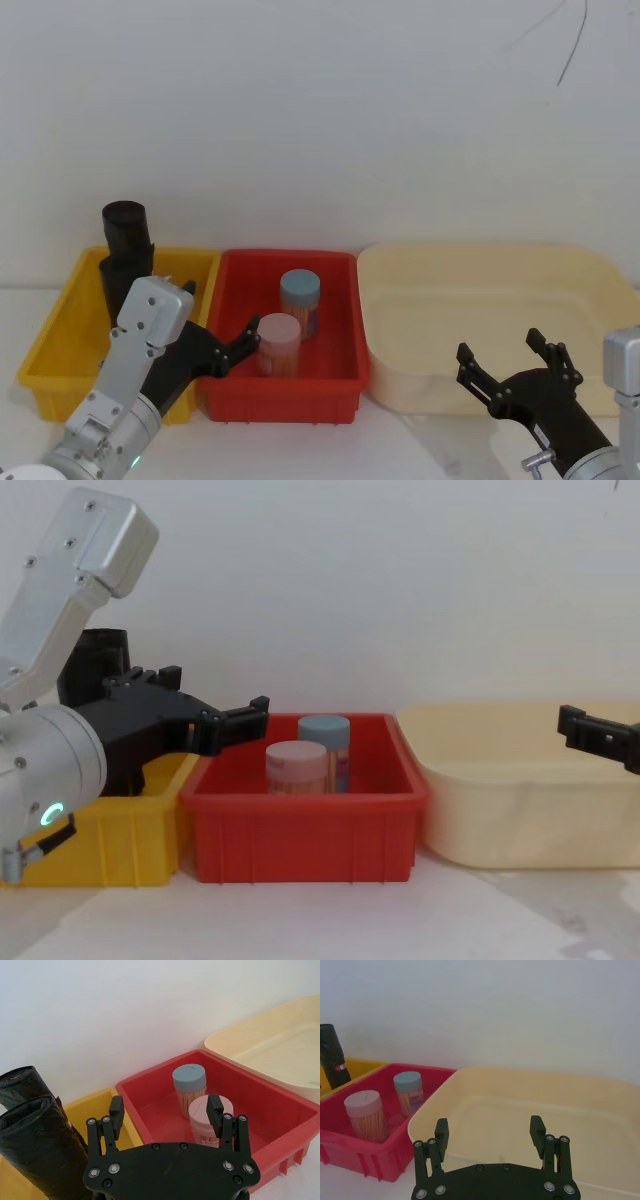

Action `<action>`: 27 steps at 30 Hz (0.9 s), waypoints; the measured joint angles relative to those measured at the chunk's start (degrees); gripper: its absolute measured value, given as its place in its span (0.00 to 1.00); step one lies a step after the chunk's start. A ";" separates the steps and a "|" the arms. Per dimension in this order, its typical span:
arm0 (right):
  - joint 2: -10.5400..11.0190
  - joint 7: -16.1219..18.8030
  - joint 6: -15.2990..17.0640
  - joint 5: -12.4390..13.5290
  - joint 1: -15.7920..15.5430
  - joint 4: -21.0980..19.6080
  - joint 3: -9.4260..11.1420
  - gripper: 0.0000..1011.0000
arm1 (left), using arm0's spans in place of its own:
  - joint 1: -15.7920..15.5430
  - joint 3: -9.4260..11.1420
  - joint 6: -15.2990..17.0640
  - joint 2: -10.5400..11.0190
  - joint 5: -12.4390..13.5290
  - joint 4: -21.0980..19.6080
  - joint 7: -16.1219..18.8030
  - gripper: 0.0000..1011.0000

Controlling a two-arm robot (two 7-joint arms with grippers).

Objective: Pick up the garbage bag with the one hand and transfer it to the other hand.

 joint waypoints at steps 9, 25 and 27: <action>0.00 0.00 0.00 0.00 0.00 0.00 0.00 0.99 | 0.00 0.00 -0.01 0.00 0.00 0.00 0.00 0.99; 0.00 0.00 0.00 0.00 0.00 0.00 0.00 0.99 | 0.00 0.00 -0.01 0.00 0.00 0.00 0.00 0.99; 0.00 0.00 0.00 0.00 0.00 0.00 0.00 0.99 | 0.00 0.00 -0.01 0.00 0.00 0.00 0.00 0.99</action>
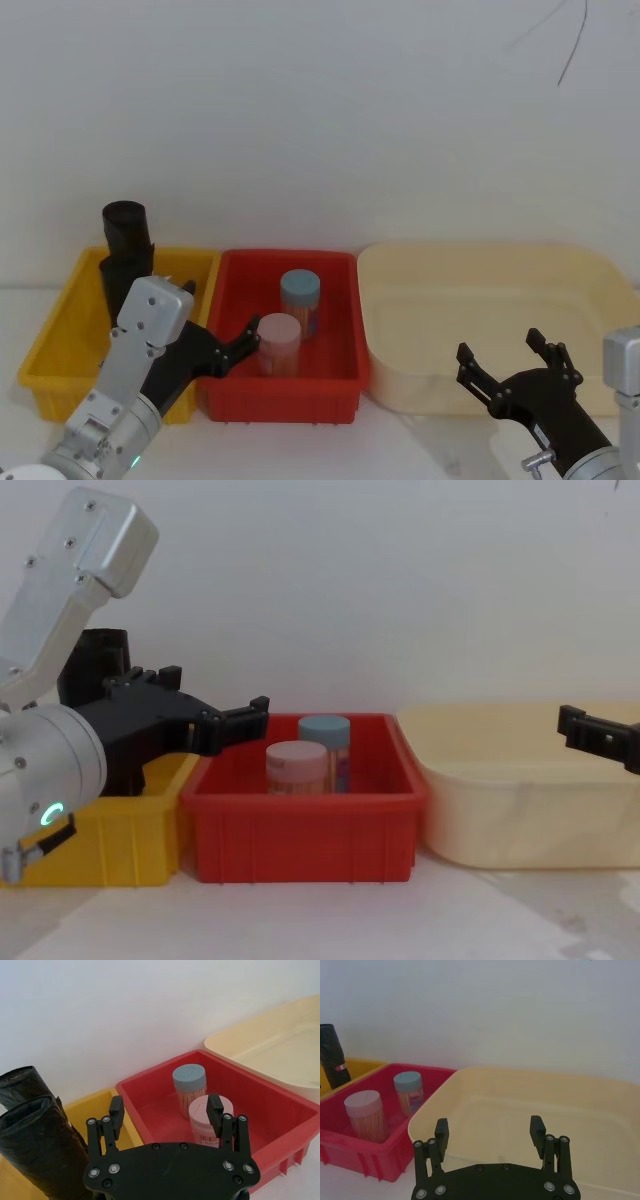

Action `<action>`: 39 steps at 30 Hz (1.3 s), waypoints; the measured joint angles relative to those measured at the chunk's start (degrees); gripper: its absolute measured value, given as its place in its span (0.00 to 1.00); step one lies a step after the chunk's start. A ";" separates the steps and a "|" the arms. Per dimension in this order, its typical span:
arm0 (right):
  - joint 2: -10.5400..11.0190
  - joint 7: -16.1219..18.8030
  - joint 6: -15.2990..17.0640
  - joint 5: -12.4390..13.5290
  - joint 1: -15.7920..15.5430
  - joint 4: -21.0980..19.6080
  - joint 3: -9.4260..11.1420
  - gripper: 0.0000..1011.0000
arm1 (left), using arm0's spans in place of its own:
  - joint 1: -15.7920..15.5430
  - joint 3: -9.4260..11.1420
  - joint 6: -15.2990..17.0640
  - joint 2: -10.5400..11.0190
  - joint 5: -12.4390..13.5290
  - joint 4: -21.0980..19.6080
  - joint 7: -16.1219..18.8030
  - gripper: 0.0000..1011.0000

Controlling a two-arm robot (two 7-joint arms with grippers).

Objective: Pick up the garbage bag with the one hand and transfer it to the other hand.

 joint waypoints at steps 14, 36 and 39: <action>0.36 1.44 0.10 0.99 0.43 0.05 0.65 0.99 | -1.27 0.31 0.58 -1.11 0.00 0.26 -0.28 0.99; 0.84 10.09 5.36 11.14 6.35 0.36 2.74 0.99 | -2.42 -0.66 16.05 -2.46 1.29 -11.96 1.74 0.99; 0.74 10.76 6.88 12.19 7.32 -0.27 2.04 0.99 | -0.09 -2.45 18.81 -1.46 0.92 -15.79 2.59 0.99</action>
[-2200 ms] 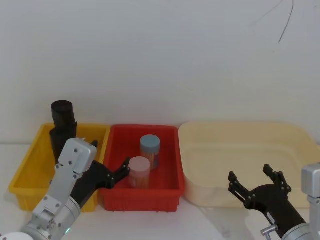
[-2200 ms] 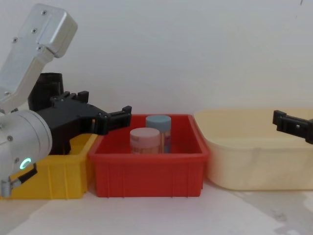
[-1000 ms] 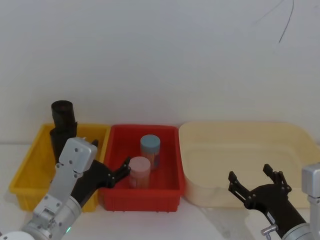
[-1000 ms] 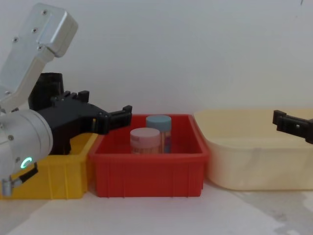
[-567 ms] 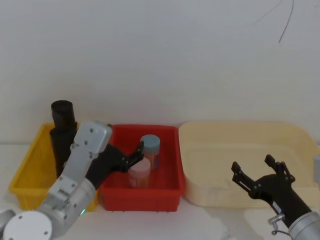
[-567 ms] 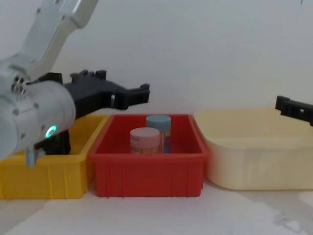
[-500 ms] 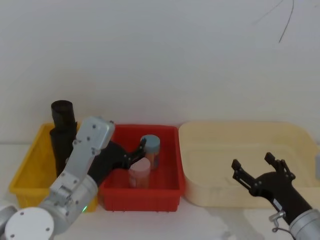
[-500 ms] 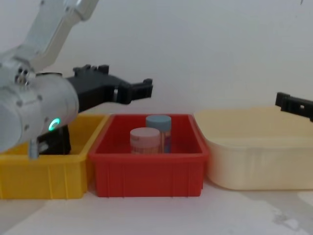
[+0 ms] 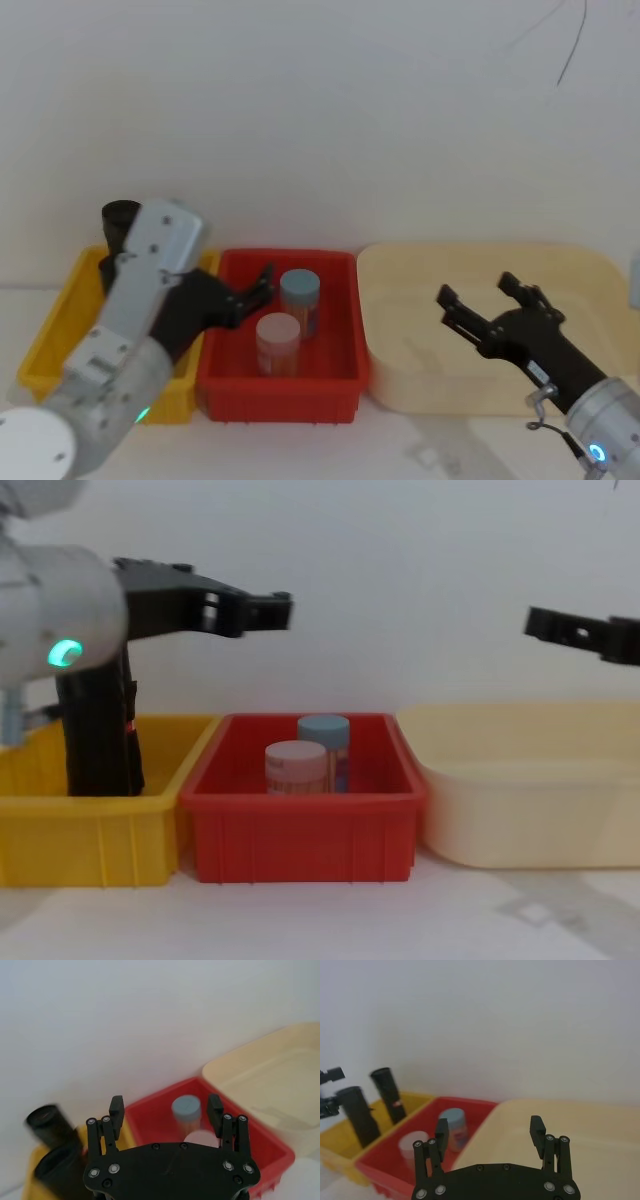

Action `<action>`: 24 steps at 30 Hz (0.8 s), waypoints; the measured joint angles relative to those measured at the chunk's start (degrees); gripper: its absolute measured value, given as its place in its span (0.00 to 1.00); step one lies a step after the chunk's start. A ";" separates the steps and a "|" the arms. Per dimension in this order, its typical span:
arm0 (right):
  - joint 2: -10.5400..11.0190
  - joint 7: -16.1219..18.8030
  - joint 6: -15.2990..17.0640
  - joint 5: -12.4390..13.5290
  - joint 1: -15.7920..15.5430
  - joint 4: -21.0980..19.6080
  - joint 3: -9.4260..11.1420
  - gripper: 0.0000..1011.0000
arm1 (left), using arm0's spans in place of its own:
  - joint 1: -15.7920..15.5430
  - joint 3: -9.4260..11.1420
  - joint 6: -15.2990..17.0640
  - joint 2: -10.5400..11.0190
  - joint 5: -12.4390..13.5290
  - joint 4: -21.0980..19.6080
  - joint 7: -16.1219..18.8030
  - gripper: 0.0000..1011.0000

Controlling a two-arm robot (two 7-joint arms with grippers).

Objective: Pick up the garbage bag with the one hand and transfer it to the other hand.

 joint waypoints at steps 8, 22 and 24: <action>-0.74 1.18 3.54 1.57 2.61 -1.46 -2.65 0.99 | 8.05 -6.72 4.18 3.26 -1.67 -8.94 1.46 0.99; -2.54 2.12 7.27 0.44 8.90 -0.68 -9.71 0.99 | 15.91 -13.89 7.40 6.38 -3.46 -17.30 2.51 0.99; -2.62 2.25 7.33 -0.06 9.57 -0.17 -10.46 0.99 | 16.30 -14.25 7.60 6.54 -3.56 -17.71 2.58 0.99</action>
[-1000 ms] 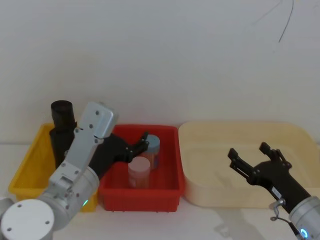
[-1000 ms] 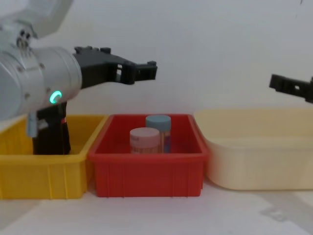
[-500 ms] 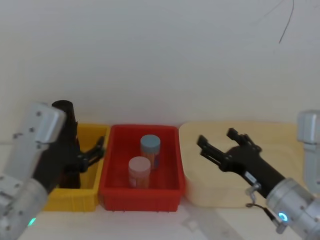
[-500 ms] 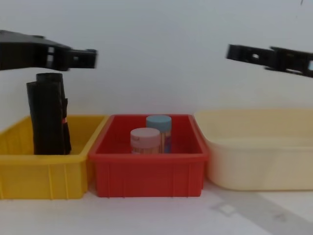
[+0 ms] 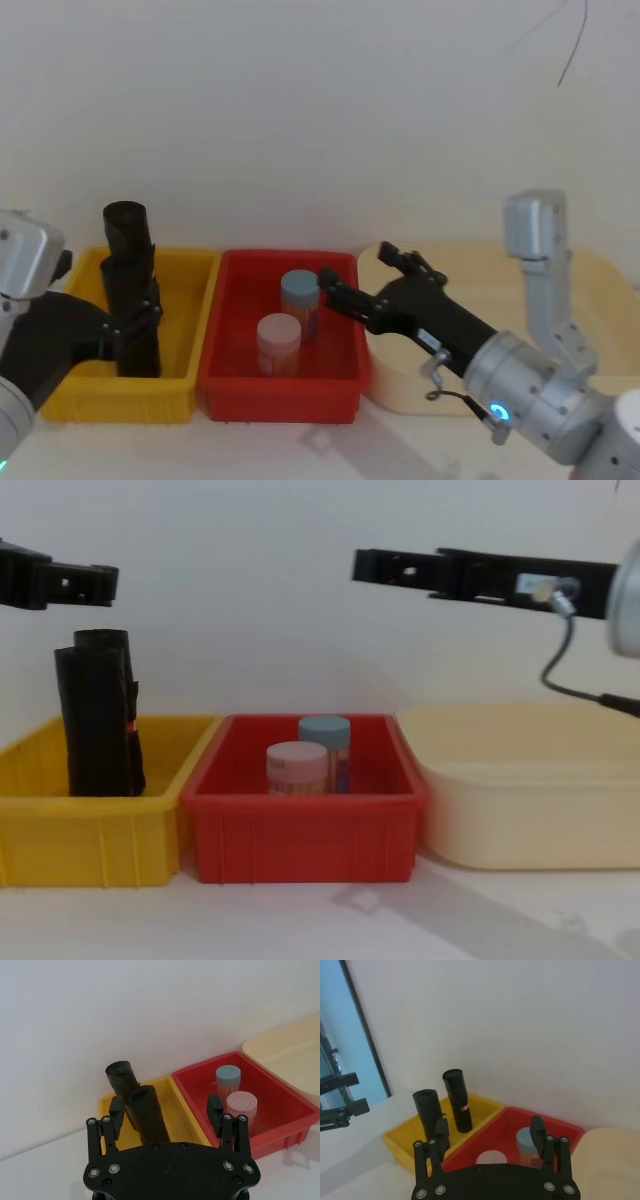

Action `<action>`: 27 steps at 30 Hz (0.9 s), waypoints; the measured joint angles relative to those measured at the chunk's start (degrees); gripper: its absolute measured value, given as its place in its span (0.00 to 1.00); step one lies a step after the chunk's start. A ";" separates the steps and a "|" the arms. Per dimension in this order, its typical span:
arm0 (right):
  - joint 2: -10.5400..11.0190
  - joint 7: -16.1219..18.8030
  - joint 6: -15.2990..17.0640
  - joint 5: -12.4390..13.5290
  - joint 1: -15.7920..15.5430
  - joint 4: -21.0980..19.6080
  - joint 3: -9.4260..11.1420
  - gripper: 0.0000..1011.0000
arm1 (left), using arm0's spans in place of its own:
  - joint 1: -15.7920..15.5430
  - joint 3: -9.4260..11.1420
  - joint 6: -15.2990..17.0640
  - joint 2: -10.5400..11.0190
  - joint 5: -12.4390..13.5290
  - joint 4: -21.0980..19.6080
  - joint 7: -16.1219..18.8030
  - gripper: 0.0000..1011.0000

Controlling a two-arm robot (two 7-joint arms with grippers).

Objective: Pick up the garbage bag with the one hand and transfer it to the other hand.

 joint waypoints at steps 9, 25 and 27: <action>-1.02 1.20 -0.45 -2.76 4.54 4.31 -4.10 0.99 | 1.73 -1.52 0.66 0.69 -0.37 -1.76 0.22 0.99; -2.84 2.85 -0.71 -5.35 8.70 9.46 -8.08 0.99 | 2.85 -2.50 1.10 1.13 -0.60 -2.89 0.35 0.99; -2.92 2.93 -0.65 -5.44 8.85 9.69 -8.26 0.99 | 2.89 -2.54 1.12 1.14 -0.61 -2.93 0.36 0.99</action>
